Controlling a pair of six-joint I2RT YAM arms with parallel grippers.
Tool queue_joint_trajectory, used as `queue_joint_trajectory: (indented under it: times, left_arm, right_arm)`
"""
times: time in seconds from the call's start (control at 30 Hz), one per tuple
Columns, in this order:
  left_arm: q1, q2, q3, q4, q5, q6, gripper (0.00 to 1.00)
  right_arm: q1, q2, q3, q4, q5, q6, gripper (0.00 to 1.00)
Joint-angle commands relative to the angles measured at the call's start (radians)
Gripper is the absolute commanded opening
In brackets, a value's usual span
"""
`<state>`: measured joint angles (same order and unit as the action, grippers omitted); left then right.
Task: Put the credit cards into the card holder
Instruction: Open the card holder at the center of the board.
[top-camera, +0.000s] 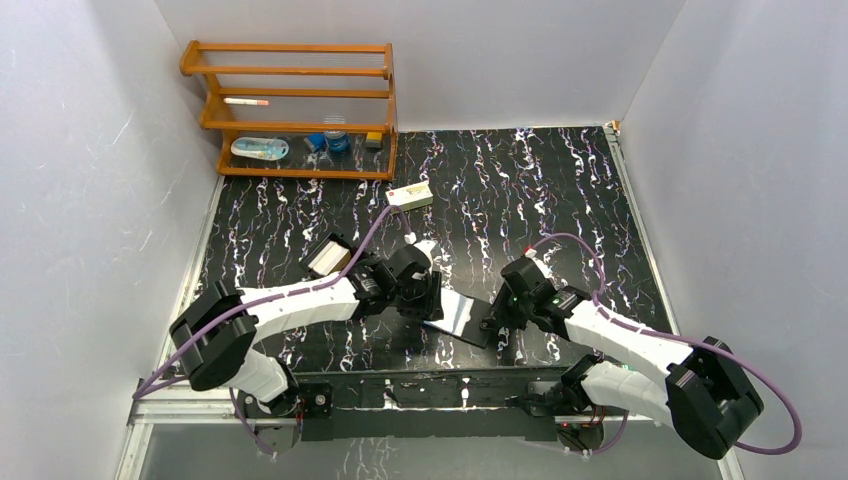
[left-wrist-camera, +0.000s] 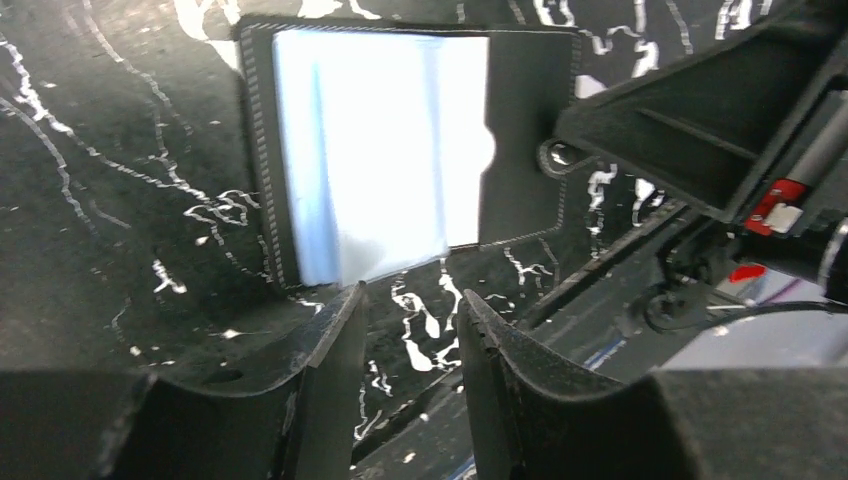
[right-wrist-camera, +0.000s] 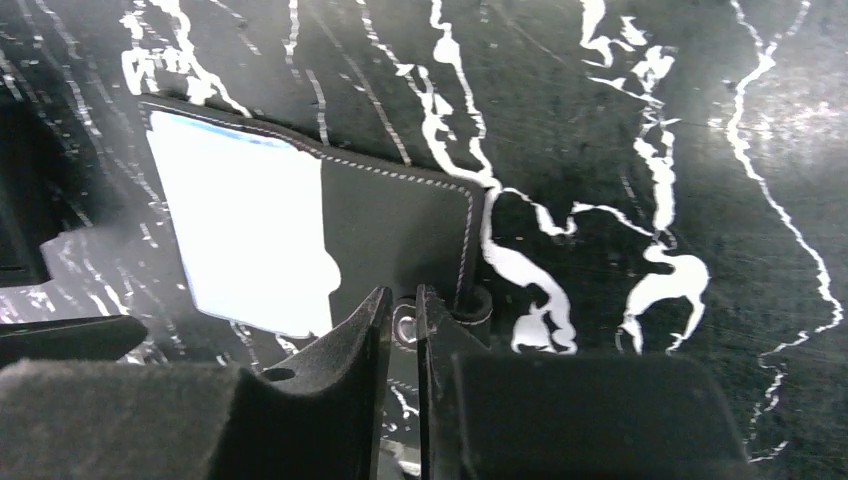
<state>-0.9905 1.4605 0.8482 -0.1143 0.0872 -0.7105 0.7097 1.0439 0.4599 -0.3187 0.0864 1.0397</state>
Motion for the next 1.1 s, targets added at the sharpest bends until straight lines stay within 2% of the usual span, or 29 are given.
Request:
queue_joint_trajectory:
  times: [0.0, 0.13, 0.3, 0.47, 0.7, 1.07]
  left_arm:
    - [-0.002, 0.006, 0.027, -0.066, -0.075, 0.015, 0.39]
    - [-0.003, 0.048, 0.042, 0.033, -0.002, 0.030, 0.49]
    - [-0.001, 0.109, 0.068, 0.031, -0.038, 0.049, 0.59]
    - [0.003, 0.133, 0.069, 0.056, -0.057, 0.070, 0.60]
    - [0.005, 0.163, 0.063, 0.106, -0.009, 0.079, 0.58]
    - [0.005, 0.169, 0.022, 0.235, 0.151, 0.031, 0.53]
  right_arm:
    - [0.001, -0.005, -0.018, 0.005, 0.065, -0.019, 0.22]
    - [0.002, -0.021, -0.029, 0.016, 0.072, -0.025, 0.22]
    - [0.001, -0.022, -0.044, 0.031, 0.065, -0.024, 0.22]
    - [0.002, -0.021, -0.062, 0.055, 0.060, -0.022, 0.22]
    - [0.002, -0.023, -0.069, 0.069, 0.056, -0.022, 0.22]
    - [-0.010, 0.027, -0.043, 0.115, 0.091, -0.087, 0.22]
